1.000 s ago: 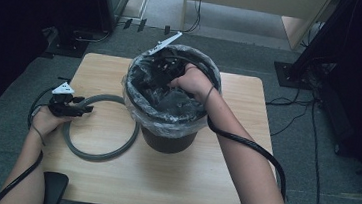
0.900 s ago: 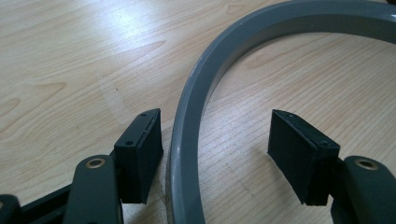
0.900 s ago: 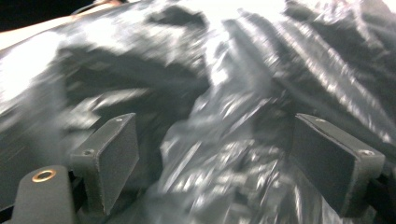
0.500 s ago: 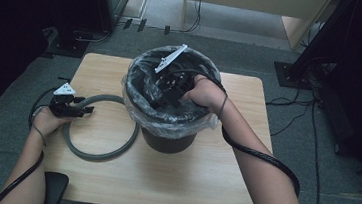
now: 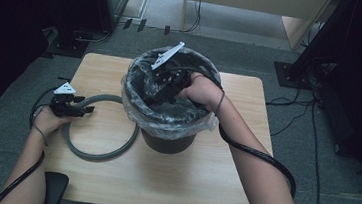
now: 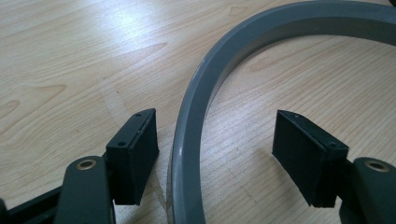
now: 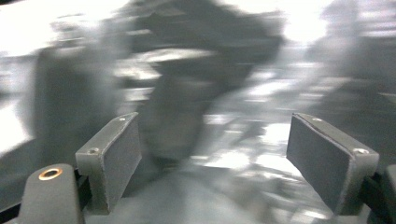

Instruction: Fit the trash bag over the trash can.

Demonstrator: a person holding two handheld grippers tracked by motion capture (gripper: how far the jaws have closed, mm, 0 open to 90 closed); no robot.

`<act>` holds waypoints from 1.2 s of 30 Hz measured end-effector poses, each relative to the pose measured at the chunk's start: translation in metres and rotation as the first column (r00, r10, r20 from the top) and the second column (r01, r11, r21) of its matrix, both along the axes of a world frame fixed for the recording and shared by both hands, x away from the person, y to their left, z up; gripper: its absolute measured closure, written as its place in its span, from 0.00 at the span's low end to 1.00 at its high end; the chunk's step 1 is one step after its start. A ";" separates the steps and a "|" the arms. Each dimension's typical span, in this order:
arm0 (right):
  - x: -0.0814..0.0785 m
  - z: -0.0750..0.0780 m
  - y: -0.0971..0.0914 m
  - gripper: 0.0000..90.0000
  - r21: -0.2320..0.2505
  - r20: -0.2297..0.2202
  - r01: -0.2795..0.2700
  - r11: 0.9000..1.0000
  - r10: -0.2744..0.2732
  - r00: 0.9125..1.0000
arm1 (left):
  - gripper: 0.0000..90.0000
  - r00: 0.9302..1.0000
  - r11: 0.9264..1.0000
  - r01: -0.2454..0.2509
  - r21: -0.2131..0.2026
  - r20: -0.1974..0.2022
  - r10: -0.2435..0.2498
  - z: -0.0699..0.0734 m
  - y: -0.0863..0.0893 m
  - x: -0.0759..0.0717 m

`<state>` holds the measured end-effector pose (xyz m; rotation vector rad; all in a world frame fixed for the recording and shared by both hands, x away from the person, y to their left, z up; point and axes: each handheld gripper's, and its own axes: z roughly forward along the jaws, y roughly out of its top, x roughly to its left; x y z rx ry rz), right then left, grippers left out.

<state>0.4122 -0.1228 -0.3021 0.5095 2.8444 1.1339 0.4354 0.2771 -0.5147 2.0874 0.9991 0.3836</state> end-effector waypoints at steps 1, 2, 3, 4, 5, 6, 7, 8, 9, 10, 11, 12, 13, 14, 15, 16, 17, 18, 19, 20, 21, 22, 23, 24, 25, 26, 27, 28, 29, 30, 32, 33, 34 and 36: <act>0.007 0.001 -0.004 0.19 0.000 0.016 0.026 1.000 -0.026 1.000 | 0.33 1.000 1.000 0.001 0.001 0.001 -0.001 0.000 0.000 0.000; 0.014 0.002 -0.009 0.19 0.001 0.029 0.061 0.998 -0.061 0.998 | 0.32 1.000 1.000 0.003 0.003 0.002 -0.003 0.000 -0.001 0.000; 0.021 0.002 -0.013 0.19 0.009 0.037 0.100 0.995 -0.100 0.994 | 0.32 1.000 1.000 0.003 0.005 0.003 -0.003 0.000 -0.001 0.000; 0.030 0.001 -0.018 0.19 0.015 0.044 0.152 0.988 -0.153 0.987 | 0.32 1.000 1.000 0.003 0.004 0.002 -0.003 0.000 -0.001 0.000; 0.036 -0.001 -0.020 0.19 0.014 0.048 0.188 0.982 -0.189 0.981 | 0.32 1.000 1.000 0.003 0.003 0.002 -0.003 0.000 -0.001 0.000; 0.041 -0.003 -0.022 0.19 0.012 0.054 0.215 0.977 -0.215 0.975 | 0.32 1.000 1.000 0.003 0.002 0.001 -0.003 0.000 -0.001 0.000; 0.044 -0.005 -0.023 0.19 0.007 0.052 0.229 0.973 -0.229 0.972 | 0.31 1.000 1.000 0.001 0.000 -0.001 -0.001 0.000 -0.001 0.000; 0.048 -0.008 -0.023 0.19 -0.002 0.050 0.234 0.972 -0.233 0.971 | 0.32 1.000 1.000 0.000 -0.002 -0.003 0.000 0.000 -0.001 0.000; 0.049 -0.010 -0.023 0.19 -0.010 0.046 0.226 0.974 -0.225 0.973 | 0.32 1.000 1.000 -0.002 -0.005 -0.004 0.002 0.000 -0.001 0.000; 0.050 -0.011 -0.023 0.19 -0.014 0.045 0.219 0.976 -0.218 0.975 | 0.32 1.000 1.000 -0.002 -0.005 -0.005 0.002 0.000 0.000 0.000; 0.051 -0.013 -0.022 0.20 -0.017 0.050 0.211 0.977 -0.210 0.976 | 0.32 1.000 1.000 -0.002 -0.004 -0.004 0.002 0.000 -0.001 0.000; 0.052 -0.014 -0.021 0.20 -0.024 0.055 0.208 0.978 -0.207 0.977 | 0.32 1.000 1.000 -0.003 -0.001 -0.002 0.003 0.000 -0.001 0.000; 0.052 -0.015 -0.020 0.19 -0.034 0.059 0.203 0.979 -0.201 0.978 | 0.32 1.000 1.000 -0.003 0.006 0.002 0.003 0.000 -0.002 0.000; 0.053 -0.016 -0.019 0.18 -0.035 0.051 0.202 0.979 -0.200 0.978 | 0.32 1.000 1.000 -0.003 0.011 0.003 0.002 0.000 -0.002 0.000; 0.052 -0.015 -0.019 0.18 -0.027 0.043 0.202 0.979 -0.201 0.979 | 0.31 1.000 1.000 -0.002 0.012 0.004 0.002 0.000 -0.003 0.000; 0.051 -0.014 -0.018 0.18 -0.014 0.037 0.201 0.980 -0.200 0.979 | 0.30 1.000 1.000 0.000 0.014 0.003 0.000 0.000 -0.003 0.000; 0.048 -0.011 -0.018 0.18 -0.004 0.039 0.196 0.981 -0.195 0.980 | 0.30 1.000 1.000 0.003 0.019 0.007 -0.003 0.000 -0.004 0.000; 0.046 -0.007 -0.018 0.18 0.007 0.045 0.186 0.982 -0.187 0.981 | 0.29 1.000 1.000 0.004 0.024 0.009 -0.004 0.000 -0.004 -0.001; 0.043 -0.002 -0.018 0.18 0.016 0.050 0.177 0.984 -0.178 0.983 | 0.29 1.000 0.999 0.004 0.032 0.011 -0.005 0.000 -0.005 -0.001; 0.040 0.003 -0.018 0.18 0.024 0.056 0.167 0.986 -0.169 0.984 | 0.29 1.000 0.999 0.001 0.043 0.018 -0.002 -0.001 -0.006 -0.001; 0.035 0.009 -0.019 0.18 0.033 0.062 0.159 0.987 -0.161 0.985 | 0.29 1.000 0.999 0.002 0.051 0.022 -0.003 -0.001 -0.007 -0.001; 0.033 0.013 -0.020 0.18 0.039 0.068 0.154 0.987 -0.157 0.985 | 0.30 1.000 0.999 0.000 0.050 0.024 -0.002 -0.001 -0.007 -0.001; 0.030 0.018 -0.021 0.18 0.043 0.071 0.151 0.988 -0.154 0.986 | 0.31 1.000 0.999 -0.006 0.048 0.026 0.005 -0.001 -0.007 -0.001; 0.027 0.022 -0.022 0.18 0.049 0.074 0.147 0.988 -0.151 0.986 | 0.35 0.999 0.999 -0.016 0.044 0.030 0.015 0.000 -0.007 -0.001; 0.025 0.027 -0.024 0.18 0.054 0.080 0.142 0.988 -0.147 0.986 | 0.42 0.999 0.999 -0.020 0.038 0.035 0.019 0.000 -0.006 -0.002; 0.022 0.031 -0.026 0.18 0.059 0.084 0.144 0.988 -0.149 0.985 | 0.51 0.999 0.999 -0.018 0.036 0.037 0.017 0.000 -0.006 -0.002; 0.020 0.035 -0.028 0.18 0.059 0.089 0.144 0.988 -0.149 0.985 | 0.54 0.999 0.999 -0.015 0.034 0.038 0.014 0.000 -0.006 -0.002; 0.017 0.038 -0.031 0.18 0.058 0.093 0.143 0.988 -0.147 0.985 | 0.57 0.999 0.999 -0.014 0.031 0.038 0.013 0.000 -0.005 -0.002; 0.015 0.042 -0.034 0.18 0.058 0.097 0.141 0.988 -0.146 0.984 | 0.61 0.999 0.999 -0.015 0.030 0.039 0.014 0.000 -0.005 -0.002; 0.013 0.045 -0.037 0.18 0.058 0.102 0.140 0.988 -0.146 0.984 | 0.63 0.999 0.999 -0.019 0.029 0.040 0.018 0.000 -0.005 -0.002; 0.009 0.051 -0.045 0.18 0.065 0.114 0.143 0.988 -0.150 0.982 | 0.69 0.999 0.999 -0.026 0.027 0.041 0.025 0.000 -0.004 -0.001; 0.008 0.053 -0.049 0.18 0.072 0.117 0.148 0.986 -0.156 0.981 | 0.71 0.999 0.999 -0.030 0.025 0.042 0.029 0.000 -0.004 -0.001; 0.006 0.055 -0.054 0.18 0.078 0.119 0.155 0.985 -0.164 0.979 | 0.74 0.999 0.999 -0.037 0.024 0.041 0.036 0.000 -0.003 -0.001; 0.005 0.056 -0.063 0.18 0.070 0.119 0.170 0.983 -0.178 0.977 | 0.78 0.998 0.999 -0.044 0.022 0.040 0.043 0.000 -0.003 0.000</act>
